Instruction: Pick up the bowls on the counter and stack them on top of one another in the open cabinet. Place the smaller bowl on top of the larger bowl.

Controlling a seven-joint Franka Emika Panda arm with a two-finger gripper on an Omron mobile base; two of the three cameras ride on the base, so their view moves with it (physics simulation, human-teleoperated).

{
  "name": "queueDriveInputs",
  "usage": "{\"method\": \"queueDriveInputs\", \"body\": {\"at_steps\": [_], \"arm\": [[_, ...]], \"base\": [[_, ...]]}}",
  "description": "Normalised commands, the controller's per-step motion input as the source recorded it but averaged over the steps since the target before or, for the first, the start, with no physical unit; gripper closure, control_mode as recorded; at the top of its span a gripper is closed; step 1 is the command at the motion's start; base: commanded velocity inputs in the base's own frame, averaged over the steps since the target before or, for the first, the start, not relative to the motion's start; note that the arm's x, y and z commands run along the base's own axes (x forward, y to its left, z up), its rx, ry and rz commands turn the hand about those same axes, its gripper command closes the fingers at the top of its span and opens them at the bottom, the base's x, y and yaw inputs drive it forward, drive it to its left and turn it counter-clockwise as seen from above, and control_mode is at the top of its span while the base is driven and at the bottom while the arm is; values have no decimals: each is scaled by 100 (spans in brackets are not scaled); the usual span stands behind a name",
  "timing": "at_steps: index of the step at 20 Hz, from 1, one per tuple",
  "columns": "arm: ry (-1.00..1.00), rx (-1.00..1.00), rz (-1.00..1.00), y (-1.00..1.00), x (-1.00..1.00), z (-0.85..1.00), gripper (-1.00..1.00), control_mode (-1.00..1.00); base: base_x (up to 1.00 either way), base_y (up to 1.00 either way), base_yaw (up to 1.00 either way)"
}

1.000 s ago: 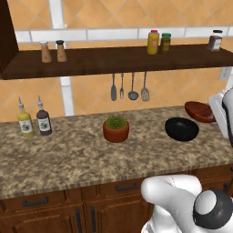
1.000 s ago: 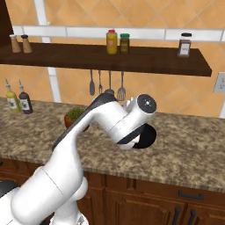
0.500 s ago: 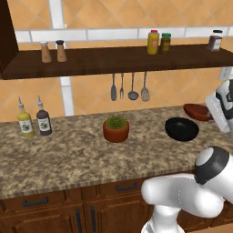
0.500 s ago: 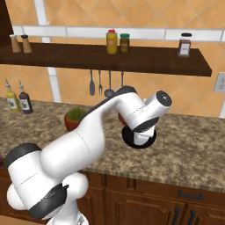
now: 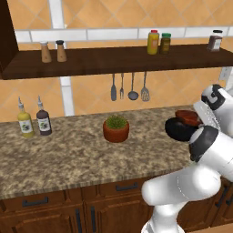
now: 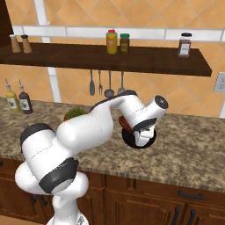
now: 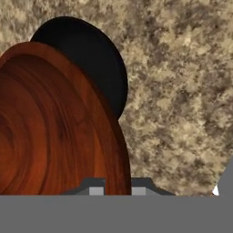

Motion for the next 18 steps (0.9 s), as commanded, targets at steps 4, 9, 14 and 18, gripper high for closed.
{"method": "queueDriveInputs", "body": {"at_steps": [4,9,14,18], "arm": [[3,0,6,-1,60,-47,100,-100],[1,0,6,-27,41,-43,100,-100],[0,1,2,-32,28,-33,100,-100],[0,0,1,-7,6,-32,100,-100]], "base": [[0,0,0],[0,0,0],[0,0,0],[0,0,0]]}}
